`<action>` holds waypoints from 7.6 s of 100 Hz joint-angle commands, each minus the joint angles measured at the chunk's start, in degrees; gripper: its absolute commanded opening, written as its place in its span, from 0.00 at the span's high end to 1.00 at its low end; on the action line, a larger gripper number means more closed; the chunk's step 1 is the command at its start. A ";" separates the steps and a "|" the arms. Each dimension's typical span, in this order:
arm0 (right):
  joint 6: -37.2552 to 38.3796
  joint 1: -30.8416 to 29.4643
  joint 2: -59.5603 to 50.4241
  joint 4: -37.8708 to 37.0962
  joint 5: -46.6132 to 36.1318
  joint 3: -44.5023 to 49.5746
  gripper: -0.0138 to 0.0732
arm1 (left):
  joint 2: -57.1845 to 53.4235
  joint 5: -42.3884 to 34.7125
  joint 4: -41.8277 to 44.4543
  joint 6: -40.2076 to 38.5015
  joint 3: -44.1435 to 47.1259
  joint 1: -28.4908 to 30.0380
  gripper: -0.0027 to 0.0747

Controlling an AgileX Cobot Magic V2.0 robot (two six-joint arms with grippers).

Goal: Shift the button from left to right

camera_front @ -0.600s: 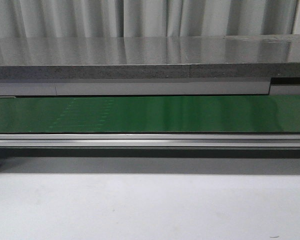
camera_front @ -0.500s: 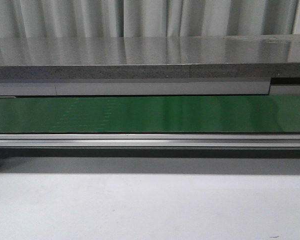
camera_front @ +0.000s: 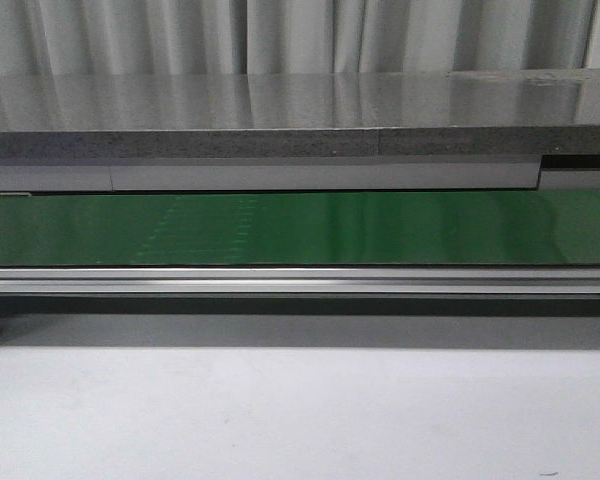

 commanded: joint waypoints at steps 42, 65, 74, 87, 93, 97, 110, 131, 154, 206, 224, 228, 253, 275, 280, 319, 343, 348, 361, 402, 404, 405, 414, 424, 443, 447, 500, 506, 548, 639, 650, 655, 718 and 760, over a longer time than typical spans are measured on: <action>-0.16 0.10 -1.04 -0.66 -4.88 -0.01 0.92 | 9.28 12.71 -3.93 -0.46 -18.92 -0.44 0.96; -0.16 0.10 -1.04 -0.66 -4.88 -0.01 0.92 | 24.60 33.17 -1.60 -0.46 -35.09 -0.44 0.96; -0.16 0.10 -1.04 -0.66 -4.88 -0.01 0.92 | 29.24 37.58 -1.60 -0.46 -39.64 -0.44 0.96; -0.16 0.10 -1.04 -0.66 -4.88 -0.01 0.92 | 34.40 39.86 -2.61 -0.46 -42.75 -0.44 0.96; -0.16 0.10 -1.04 -0.66 -4.88 -0.01 0.92 | 35.84 40.22 -3.40 -0.46 -42.99 -0.44 0.96; -0.16 0.10 -1.04 -0.66 -4.88 -0.01 0.92 | 36.73 40.22 -4.05 -0.46 -42.99 -0.44 0.96; -0.16 0.10 -1.04 -0.66 -4.88 -0.01 0.92 | 38.82 41.33 -4.14 -0.46 -42.99 -0.44 0.96; -0.16 0.10 -1.04 -0.66 -4.88 -0.01 0.92 | 40.50 44.18 -3.89 -0.46 -42.99 -0.44 0.95; -0.16 0.10 -1.04 -0.66 -4.88 -0.01 0.92 | 40.65 44.87 -3.75 0.06 -42.99 -0.44 0.58; -0.16 0.10 -1.04 -0.66 -4.88 -0.01 0.92 | 42.05 44.90 -2.76 0.62 -44.56 -0.44 0.18; -0.16 0.10 -1.04 -0.66 -4.88 -0.01 0.92 | 50.07 50.93 1.87 -0.32 -52.51 -0.44 0.18; -0.16 0.10 -1.04 -0.66 -4.88 -0.01 0.92 | 51.91 51.26 3.42 -0.32 -54.50 -0.44 0.18; -0.16 0.10 -1.04 -0.66 -4.88 -0.01 0.92 | 65.32 51.26 5.15 -0.56 -64.77 6.50 0.18; -0.16 0.10 -1.04 -0.66 -4.88 -0.01 0.92 | 76.87 51.15 -0.81 5.75 -69.76 17.30 0.18; -0.16 0.10 -1.04 -0.66 -4.88 -0.01 0.92 | 79.57 51.04 -4.15 7.54 -70.41 19.48 0.18; -0.16 0.10 -1.04 -0.66 -4.88 -0.01 0.92 | 96.52 48.65 -8.00 9.24 -72.58 25.17 0.18; -0.16 0.10 -1.04 -0.66 -4.88 -0.01 0.92 | 101.15 47.72 -9.14 9.65 -72.58 25.17 0.18; -0.16 0.10 -1.04 -0.66 -4.88 -0.01 0.92 | 101.66 47.44 -9.27 9.65 -72.68 25.17 0.18; -0.16 0.10 -1.04 -0.66 -4.88 -0.01 0.92 | 102.51 47.07 -9.87 10.34 -72.68 25.17 0.18; -0.16 0.10 -1.04 -0.66 -4.88 -0.01 0.92 | 103.43 44.54 -11.49 11.23 -72.68 25.17 0.18; -0.16 0.10 -1.04 -0.66 -4.88 -0.01 0.92 | 103.53 44.56 -11.49 11.23 -72.68 25.17 0.18; -0.16 0.10 -1.04 -0.66 -4.88 -0.01 0.92 | 103.51 44.53 -11.49 11.23 -72.68 25.17 0.18; -0.16 0.10 -1.04 -0.66 -4.88 -0.01 0.92 | 103.65 44.41 -11.49 11.23 -72.68 25.17 0.18; -0.16 0.10 -1.04 -0.66 -4.88 -0.01 0.92 | 104.31 44.29 -11.49 11.23 -72.68 25.17 0.18; -0.16 0.10 -1.04 -0.66 -4.88 -0.01 0.92 | 106.72 44.29 -11.73 11.23 -72.68 25.17 0.18; -0.16 0.10 -1.04 -0.66 -4.88 -0.01 0.92 | 107.27 44.29 -11.73 11.23 -72.68 25.17 0.18; -0.16 0.10 -1.04 -0.66 -4.88 -0.01 0.92 | 108.67 43.35 -11.73 11.23 -72.68 25.17 0.31; -0.16 0.10 -1.04 -0.66 -4.88 -0.01 0.92 | 108.67 43.35 -11.73 11.23 -72.68 25.17 0.33; -0.16 0.10 -1.04 -0.66 -4.88 -0.01 0.92 | 108.67 44.97 -11.82 11.23 -72.68 25.17 0.68; -0.16 0.10 -1.04 -0.66 -4.88 -0.01 0.92 | 101.25 58.26 -17.02 15.08 -87.53 15.87 0.86; -0.16 0.10 -1.04 -0.66 -4.88 -0.01 0.92 | 102.56 58.26 -14.15 15.08 -87.53 11.82 0.85; -0.16 0.10 -1.04 -0.66 -4.88 -0.01 0.92 | 103.24 58.39 -13.32 15.08 -87.53 10.57 0.85; -0.16 0.10 -1.04 -0.66 -4.88 -0.01 0.92 | 104.21 60.18 -13.05 14.45 -87.41 8.89 0.40; -0.16 0.10 -1.04 -0.66 -4.88 -0.01 0.92 | 99.30 58.00 -14.97 15.08 -87.41 8.76 0.39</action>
